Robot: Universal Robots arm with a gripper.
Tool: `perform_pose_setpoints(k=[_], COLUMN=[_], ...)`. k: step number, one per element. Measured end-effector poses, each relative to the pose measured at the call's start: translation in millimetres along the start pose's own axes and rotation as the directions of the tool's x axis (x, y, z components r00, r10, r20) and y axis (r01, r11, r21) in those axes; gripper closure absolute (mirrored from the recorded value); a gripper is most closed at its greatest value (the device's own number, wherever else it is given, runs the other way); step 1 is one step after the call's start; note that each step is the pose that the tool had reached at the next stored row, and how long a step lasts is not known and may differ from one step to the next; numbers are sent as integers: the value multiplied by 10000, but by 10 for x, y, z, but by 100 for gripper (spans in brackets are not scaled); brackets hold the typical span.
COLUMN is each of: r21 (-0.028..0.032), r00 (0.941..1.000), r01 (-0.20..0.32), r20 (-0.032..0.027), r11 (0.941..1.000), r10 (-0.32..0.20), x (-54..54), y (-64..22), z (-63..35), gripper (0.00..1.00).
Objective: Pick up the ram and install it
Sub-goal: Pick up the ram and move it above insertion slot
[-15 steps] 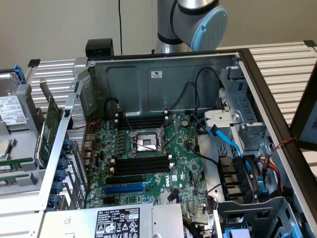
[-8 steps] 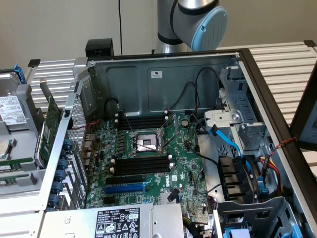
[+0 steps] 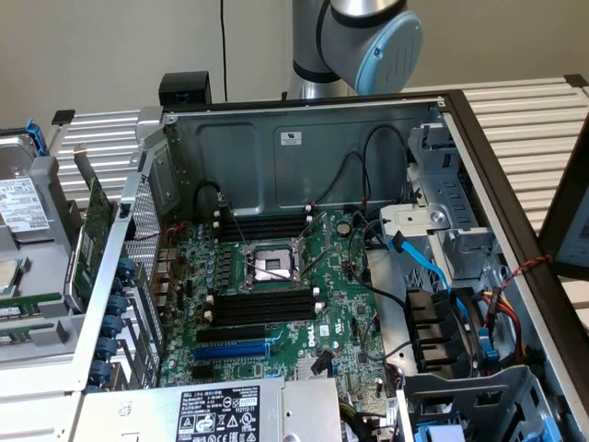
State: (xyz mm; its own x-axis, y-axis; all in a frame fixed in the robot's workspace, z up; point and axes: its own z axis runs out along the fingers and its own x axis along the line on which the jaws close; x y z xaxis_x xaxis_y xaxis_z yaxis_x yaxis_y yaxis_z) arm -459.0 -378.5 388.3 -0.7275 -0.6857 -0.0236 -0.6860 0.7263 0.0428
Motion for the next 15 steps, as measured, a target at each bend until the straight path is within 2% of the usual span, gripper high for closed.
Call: perform_pose_setpoints(k=[4, 8, 11, 15], r21=[-18, -38, -55, -80], r00=[9974, 9896, 9803, 9632], r01=[717, 1438, 1973, 2684], r20=[-30, -59, -80, -107], r11=[9974, 9896, 9803, 9633], r10=[-718, -1438, -1974, -2685], x=[0, 0, 0, 0], y=[0, 0, 0, -1], z=[3, 6, 9, 11], gripper=[89, 89, 89, 89])
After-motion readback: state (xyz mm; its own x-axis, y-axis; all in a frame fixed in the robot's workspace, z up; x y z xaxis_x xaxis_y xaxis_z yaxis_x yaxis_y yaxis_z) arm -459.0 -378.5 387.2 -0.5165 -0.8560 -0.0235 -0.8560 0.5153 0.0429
